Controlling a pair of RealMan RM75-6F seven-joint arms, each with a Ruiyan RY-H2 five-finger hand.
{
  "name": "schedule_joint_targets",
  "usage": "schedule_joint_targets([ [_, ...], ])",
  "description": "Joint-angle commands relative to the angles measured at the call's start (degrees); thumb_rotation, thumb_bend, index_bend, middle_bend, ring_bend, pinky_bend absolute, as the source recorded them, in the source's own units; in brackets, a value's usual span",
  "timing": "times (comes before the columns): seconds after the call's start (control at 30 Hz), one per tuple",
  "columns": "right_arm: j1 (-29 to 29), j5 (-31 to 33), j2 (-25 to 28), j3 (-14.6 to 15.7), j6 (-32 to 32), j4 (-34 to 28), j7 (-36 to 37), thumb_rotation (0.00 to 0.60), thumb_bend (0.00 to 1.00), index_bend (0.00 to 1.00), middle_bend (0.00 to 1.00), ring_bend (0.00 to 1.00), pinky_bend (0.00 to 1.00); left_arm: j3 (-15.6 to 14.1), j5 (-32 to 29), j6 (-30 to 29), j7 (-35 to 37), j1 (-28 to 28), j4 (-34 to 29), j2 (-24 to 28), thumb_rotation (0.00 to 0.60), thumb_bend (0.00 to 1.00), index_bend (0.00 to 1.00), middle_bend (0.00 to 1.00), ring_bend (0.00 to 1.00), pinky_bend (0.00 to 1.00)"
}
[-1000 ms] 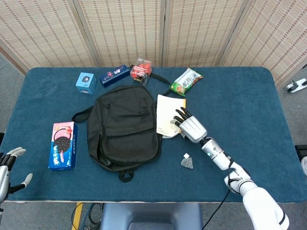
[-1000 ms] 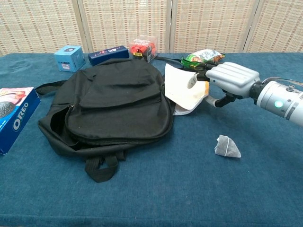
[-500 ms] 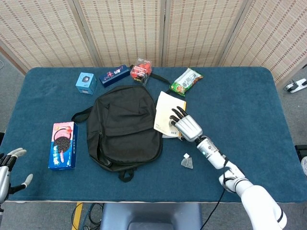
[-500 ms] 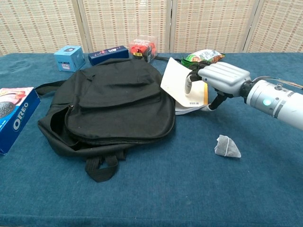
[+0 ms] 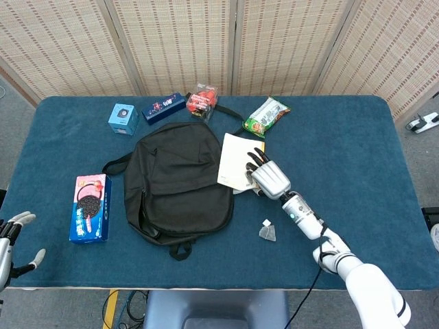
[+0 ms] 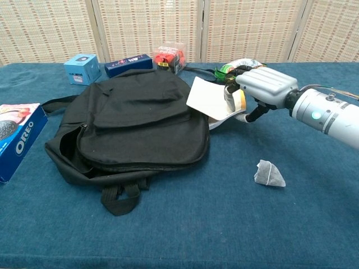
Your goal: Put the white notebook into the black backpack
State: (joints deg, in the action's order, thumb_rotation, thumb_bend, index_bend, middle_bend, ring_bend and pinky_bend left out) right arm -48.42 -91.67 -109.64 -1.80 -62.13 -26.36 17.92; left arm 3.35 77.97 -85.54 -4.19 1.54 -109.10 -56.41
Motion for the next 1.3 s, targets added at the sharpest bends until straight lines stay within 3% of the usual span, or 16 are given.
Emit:
schedule_joint_targets([
  [0.03, 0.01, 0.08, 0.34, -0.16, -0.52, -0.17, -0.17, 0.600, 0.41, 0.61, 0.35, 0.09, 0.00, 0.07, -0.05, 0.05, 0.06, 0.05, 0.08, 0.04, 0.600, 0.29, 0.23, 0.16, 0.19, 0.07],
  [0.43, 2.91, 0.23, 8.00, -1.98, -10.98, -7.59, -4.02, 0.600, 0.44, 0.74, 0.41, 0.13, 0.00, 1.89, 1.01, 3.98, 0.77, 3.88, 0.42, 1.55, 0.600, 0.29, 0.23, 0.16, 0.19, 0.07],
  [0.93, 10.36, 0.11, 27.84, -5.51, -25.04, -33.26, -17.32, 0.600, 0.44, 0.77, 0.44, 0.15, 0.00, 5.26, 6.44, 16.81, 7.04, 16.05, 2.22, 3.26, 0.600, 0.29, 0.26, 0.16, 0.19, 0.07],
  [1.3, 16.18, -0.35, 40.11, -6.73, -29.95, -49.42, -24.39, 0.600, 0.44, 0.77, 0.44, 0.16, 0.00, 5.96, 11.13, 27.27, 8.17, 27.26, 6.35, -2.47, 0.600, 0.29, 0.28, 0.16, 0.19, 0.07],
])
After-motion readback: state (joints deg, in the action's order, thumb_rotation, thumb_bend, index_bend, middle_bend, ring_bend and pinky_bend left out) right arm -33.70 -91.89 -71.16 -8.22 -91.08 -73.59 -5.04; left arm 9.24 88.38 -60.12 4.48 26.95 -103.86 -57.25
